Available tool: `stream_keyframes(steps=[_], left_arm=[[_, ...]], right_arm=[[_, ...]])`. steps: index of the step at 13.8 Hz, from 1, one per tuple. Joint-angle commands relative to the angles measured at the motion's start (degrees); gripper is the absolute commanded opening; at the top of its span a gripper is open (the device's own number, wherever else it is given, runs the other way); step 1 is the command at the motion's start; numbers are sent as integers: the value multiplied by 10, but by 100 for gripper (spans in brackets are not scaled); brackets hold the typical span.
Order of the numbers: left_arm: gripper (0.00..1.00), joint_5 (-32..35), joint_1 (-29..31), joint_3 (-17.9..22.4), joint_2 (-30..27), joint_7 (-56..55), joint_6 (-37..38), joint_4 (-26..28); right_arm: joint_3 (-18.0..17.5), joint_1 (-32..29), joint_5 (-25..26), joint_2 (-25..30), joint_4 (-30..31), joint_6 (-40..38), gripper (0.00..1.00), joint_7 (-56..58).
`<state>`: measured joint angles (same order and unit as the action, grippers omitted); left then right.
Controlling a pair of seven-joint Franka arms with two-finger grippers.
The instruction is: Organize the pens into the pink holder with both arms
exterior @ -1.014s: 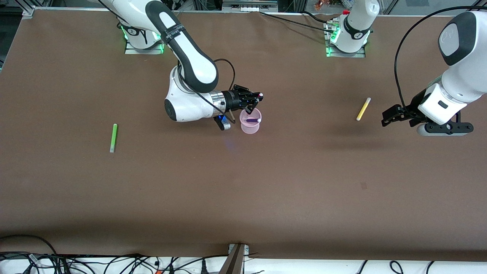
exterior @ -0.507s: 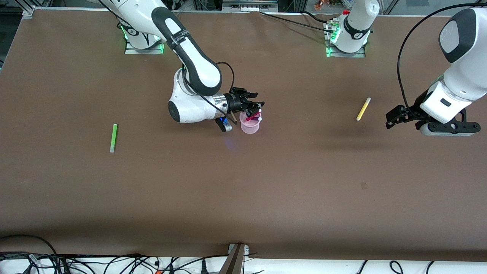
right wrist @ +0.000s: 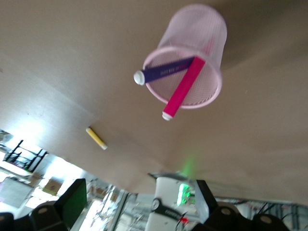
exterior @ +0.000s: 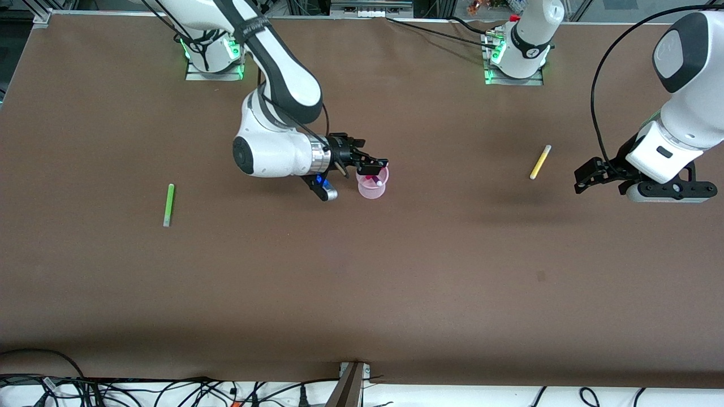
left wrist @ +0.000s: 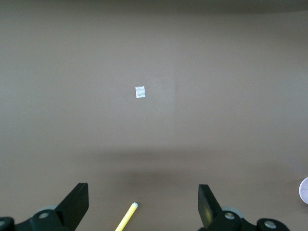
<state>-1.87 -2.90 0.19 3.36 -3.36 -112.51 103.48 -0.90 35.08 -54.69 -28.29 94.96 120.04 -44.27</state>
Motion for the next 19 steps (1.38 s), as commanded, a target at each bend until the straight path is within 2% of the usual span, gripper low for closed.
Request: stream_keyframes(steps=[1, 3, 4, 7, 9, 11, 12, 14, 15, 16, 17, 19], left_arm=[[100, 12, -2, -5, 2, 5, -1, -9], [100, 4, 1, -5, 6, 5, -2, -4], [100, 4, -4, -5, 10, 4, -2, -5], [100, 4, -2, -12, 17, 3, -2, -5], [100, 4, 2, -12, 18, 5, -3, -6], [100, 4, 2, -12, 23, 5, -3, -6], [100, 4, 2, -12, 26, 5, -3, -6], [100, 4, 5, -12, 30, 12, -3, -6], [100, 4, 11, -12, 30, 13, 1, -6], [100, 4, 11, -12, 29, 13, 4, -5], [100, 4, 11, -12, 28, 12, 7, -6], [100, 4, 11, -12, 23, 9, 41, -14]], right_arm=[[44, 3, 46, 30, 1, -29, 100, 15], [91, 3, 49, 46, -17, -109, 100, 8], [108, 4, 75, 62, -20, -127, 100, 8], [116, 4, 235, 131, -14, -151, 100, 8], [135, 4, 294, 171, -12, -195, 100, 18], [172, 4, 312, 220, 7, -213, 100, 27], [205, 4, 324, 237, 9, -233, 100, 50], [275, 2, 336, 256, 1, -296, 100, 145], [292, -2, 338, 260, -3, -313, 100, 180], [288, -26, 347, 269, -2, -322, 100, 222], [259, -65, 369, 282, 2, -328, 100, 273], [168, -151, 450, 304, 2, -329, 100, 332]])
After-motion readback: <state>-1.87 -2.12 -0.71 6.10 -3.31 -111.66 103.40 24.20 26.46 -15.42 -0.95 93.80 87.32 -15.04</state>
